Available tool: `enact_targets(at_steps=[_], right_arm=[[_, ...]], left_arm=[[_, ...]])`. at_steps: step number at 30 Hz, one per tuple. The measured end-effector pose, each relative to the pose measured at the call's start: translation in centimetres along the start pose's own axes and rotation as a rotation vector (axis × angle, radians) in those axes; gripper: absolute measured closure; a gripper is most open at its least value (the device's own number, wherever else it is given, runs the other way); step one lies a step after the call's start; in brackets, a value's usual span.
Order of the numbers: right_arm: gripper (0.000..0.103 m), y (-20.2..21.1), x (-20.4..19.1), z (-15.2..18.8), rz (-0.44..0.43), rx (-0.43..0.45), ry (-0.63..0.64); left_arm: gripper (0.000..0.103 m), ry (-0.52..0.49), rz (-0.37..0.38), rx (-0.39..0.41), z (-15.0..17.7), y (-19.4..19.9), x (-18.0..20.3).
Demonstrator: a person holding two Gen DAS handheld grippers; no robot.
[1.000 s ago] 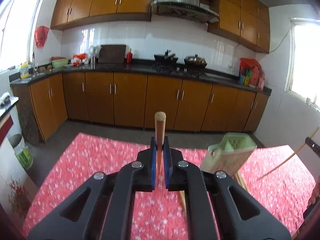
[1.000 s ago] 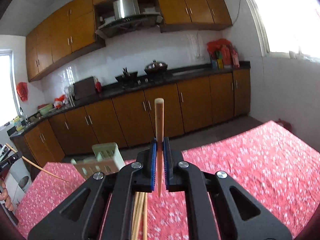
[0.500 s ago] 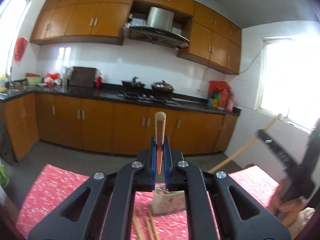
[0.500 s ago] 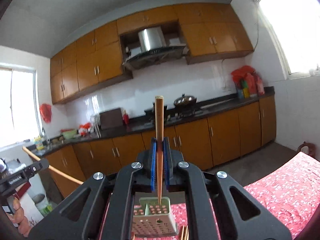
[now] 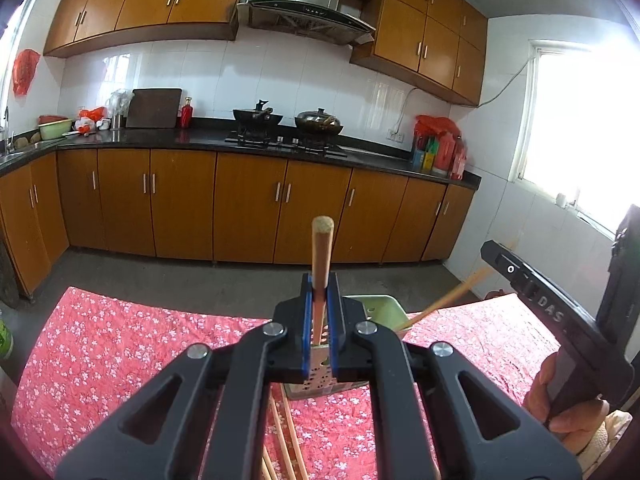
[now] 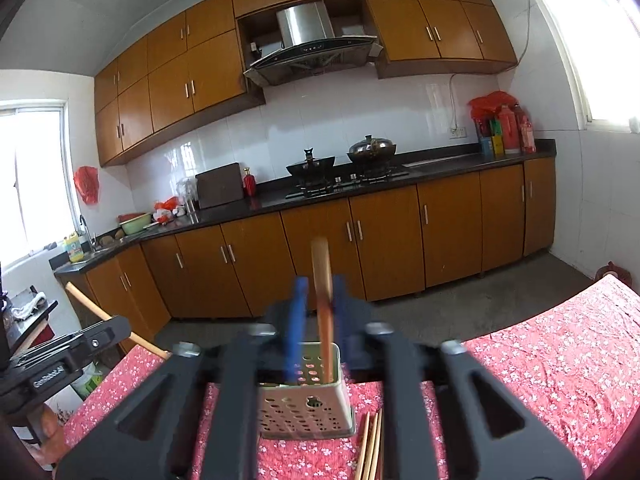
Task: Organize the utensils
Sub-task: 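Open the right tool to drop its chopstick into the holder while the left tool releases its own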
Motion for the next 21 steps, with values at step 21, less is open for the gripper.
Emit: enact_targets(at_steps=[21], right_arm=[[0.084, 0.2, 11.2, 13.8, 0.245, -0.465, -0.023]], left_arm=[[0.068, 0.114, -0.137, -0.188, 11.3, 2.7, -6.4]])
Point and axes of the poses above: each gripper's, at about its wrist camera, not at the fingertips, and y roughly against the way its jaws point, x to its right, z to its underside, the point moved 6 cm from there along -y, roughly the way its jaws point, and after that the axes turned 15 degrees about -y, right-handed, at the moved point
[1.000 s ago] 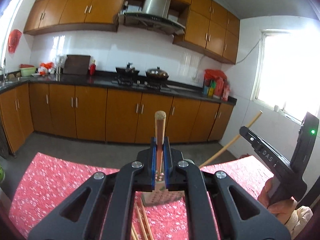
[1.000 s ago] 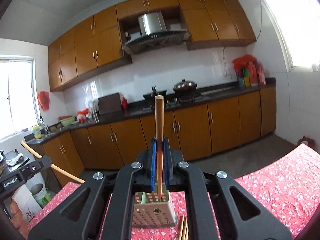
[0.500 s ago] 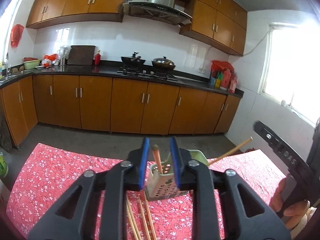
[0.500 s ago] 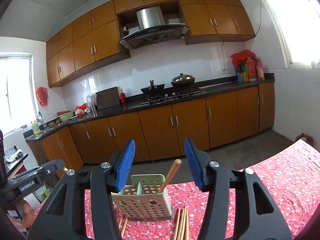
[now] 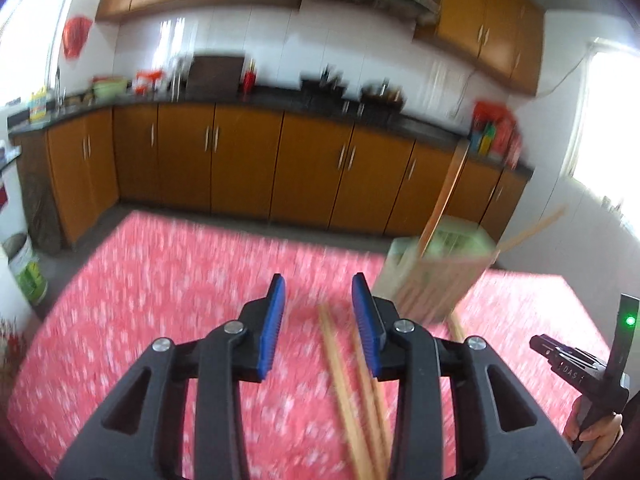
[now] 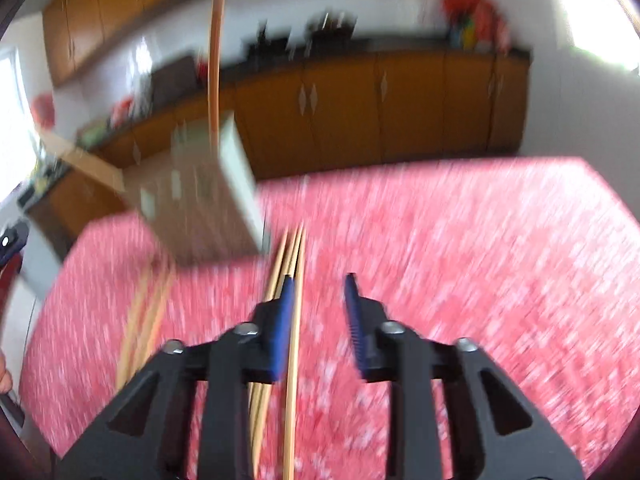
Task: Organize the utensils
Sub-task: 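Open the right tool to drop its chopstick into the holder while the left tool releases its own, then grasp another bamboo chopstick on the cloth with each tool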
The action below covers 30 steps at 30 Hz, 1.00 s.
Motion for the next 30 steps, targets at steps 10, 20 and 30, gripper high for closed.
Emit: enact_targets(at_steps=[10, 20, 30], right_arm=[[0.095, -3.9, 0.0, 6.0, 0.067, -0.121, 0.09], [0.095, -3.9, 2.5, 4.7, 0.139, -0.069, 0.017], [0.095, -3.7, 2.5, 4.7, 0.135, -0.063, 0.021]], left_arm=[[0.07, 0.013, 0.108, -0.184, 8.4, -3.7, 2.2], [0.089, -0.071, 0.17, -0.278, 11.0, -4.9, 6.0], [0.093, -0.111, 0.099, -0.326, 12.0, -5.7, 6.0]])
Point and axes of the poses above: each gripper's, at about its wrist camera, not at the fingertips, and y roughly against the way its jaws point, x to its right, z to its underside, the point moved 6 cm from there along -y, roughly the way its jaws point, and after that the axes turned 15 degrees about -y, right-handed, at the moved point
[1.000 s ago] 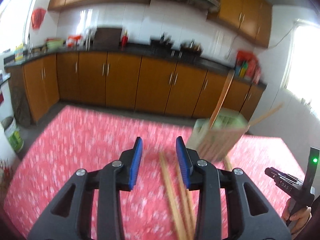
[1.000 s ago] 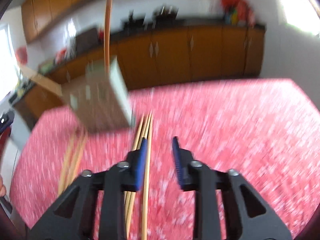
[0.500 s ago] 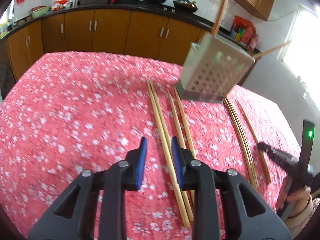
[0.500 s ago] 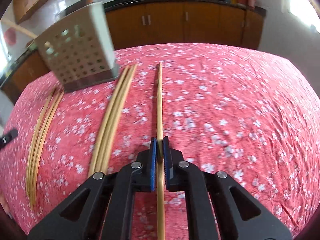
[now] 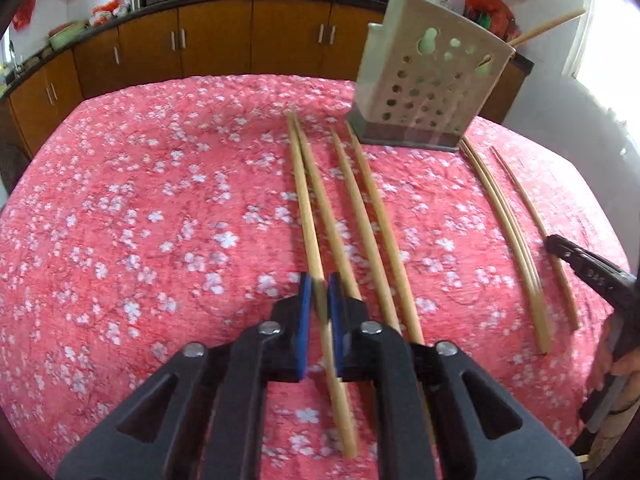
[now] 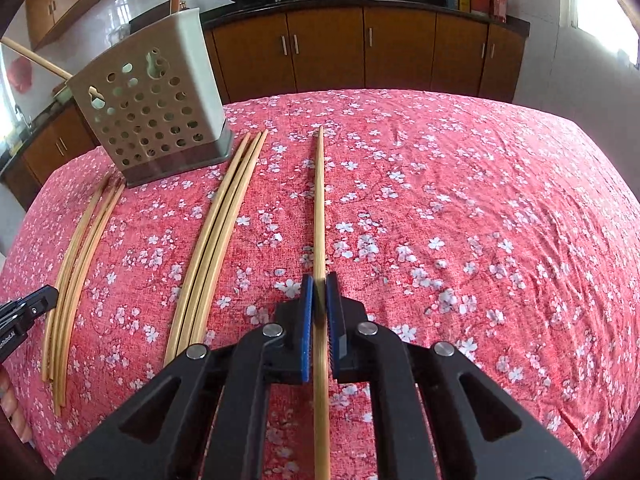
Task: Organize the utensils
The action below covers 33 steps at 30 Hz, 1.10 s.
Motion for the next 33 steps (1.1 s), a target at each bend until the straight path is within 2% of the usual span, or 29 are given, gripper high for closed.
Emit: enact_targets(at_steps=[7, 13, 18, 33], right_arm=[[0.094, 0.1, -0.7, 0.5, -0.021, -0.001, 0.03], [0.095, -0.2, -0.1, -0.6, -0.009, 0.006, 0.018], [0.095, -0.9, 0.8, -1.9, -0.011, 0.008, -0.039], [0.094, -1.0, 0.6, -1.8, -0.004, 0.008, -0.035]], left_arm=[[0.094, 0.002, -0.029, 0.003, -0.4, -0.3, -0.9], [0.095, 0.076, -0.084, 0.003, -1.0, -0.9, -4.8], [0.094, 0.101, -0.067, 0.03, -0.8, -0.9, -6.3], [0.094, 0.143, -0.026, 0.045, -0.5, -0.6, -6.9]])
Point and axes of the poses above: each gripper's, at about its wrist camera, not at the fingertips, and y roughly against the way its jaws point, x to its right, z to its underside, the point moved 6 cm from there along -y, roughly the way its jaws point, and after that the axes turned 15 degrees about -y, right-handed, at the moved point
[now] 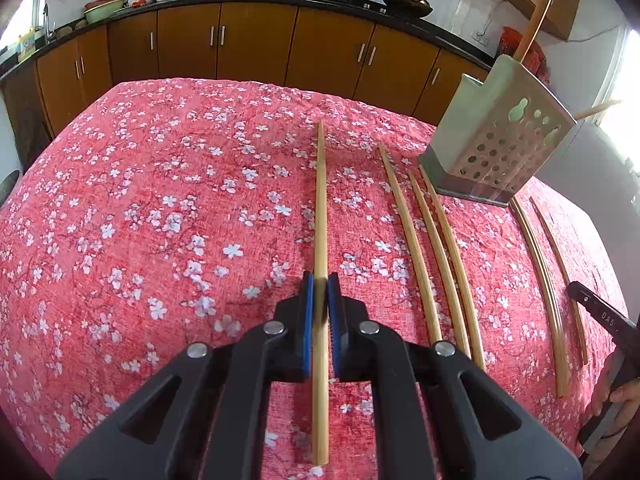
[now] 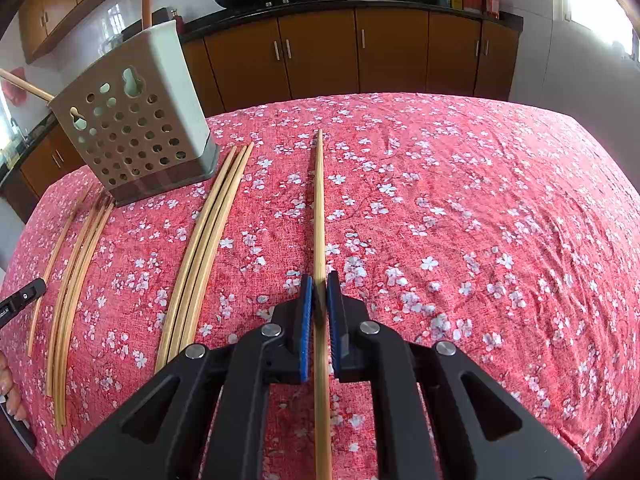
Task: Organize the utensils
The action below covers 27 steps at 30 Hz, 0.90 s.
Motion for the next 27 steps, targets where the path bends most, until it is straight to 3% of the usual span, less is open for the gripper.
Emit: enact_targets(at_steps=[27], right_arm=[[0.096, 2.8, 0.7, 1.5, -0.032, 0.012, -0.01]], left_arm=[[0.095, -0.051, -0.038, -0.016, 0.8, 1.4, 0.9]])
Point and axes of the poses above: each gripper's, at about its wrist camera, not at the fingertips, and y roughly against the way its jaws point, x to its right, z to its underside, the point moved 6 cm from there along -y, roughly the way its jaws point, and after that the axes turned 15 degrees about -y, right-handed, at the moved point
